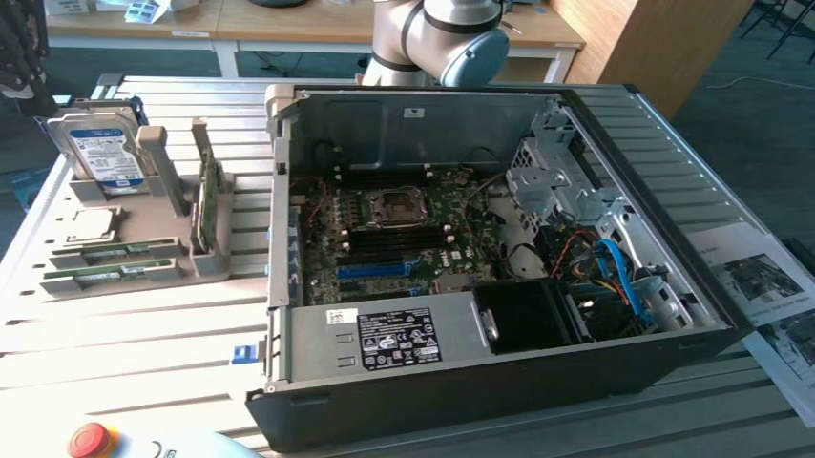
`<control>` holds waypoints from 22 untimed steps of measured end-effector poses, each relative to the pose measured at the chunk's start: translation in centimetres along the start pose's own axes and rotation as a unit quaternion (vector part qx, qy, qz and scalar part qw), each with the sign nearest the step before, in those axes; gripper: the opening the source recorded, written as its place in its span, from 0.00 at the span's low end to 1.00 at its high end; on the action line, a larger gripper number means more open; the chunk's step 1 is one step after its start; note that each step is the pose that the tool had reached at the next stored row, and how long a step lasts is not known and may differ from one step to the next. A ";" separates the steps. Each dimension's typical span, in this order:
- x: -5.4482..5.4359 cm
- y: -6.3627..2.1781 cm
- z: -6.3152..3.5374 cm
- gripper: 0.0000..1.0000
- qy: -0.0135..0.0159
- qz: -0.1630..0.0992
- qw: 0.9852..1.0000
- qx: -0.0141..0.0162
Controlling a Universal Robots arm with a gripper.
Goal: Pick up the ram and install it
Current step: 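Pick up the ram and move it above insertion slot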
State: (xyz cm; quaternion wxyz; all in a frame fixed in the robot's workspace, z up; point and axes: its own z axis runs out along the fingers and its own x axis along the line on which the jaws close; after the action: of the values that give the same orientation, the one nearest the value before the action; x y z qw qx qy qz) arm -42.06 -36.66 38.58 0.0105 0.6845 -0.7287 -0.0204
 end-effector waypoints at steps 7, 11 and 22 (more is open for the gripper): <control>0.0 0.00 0.00 0.10 0.000 0.000 1.000 0.000; 0.0 0.00 0.00 0.10 0.000 0.000 1.000 0.000; 0.0 0.00 0.00 0.10 0.001 -0.030 1.000 0.000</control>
State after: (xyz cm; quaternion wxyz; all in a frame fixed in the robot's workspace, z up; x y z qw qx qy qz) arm -42.06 -36.68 38.58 0.0111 0.7062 -0.7076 -0.0201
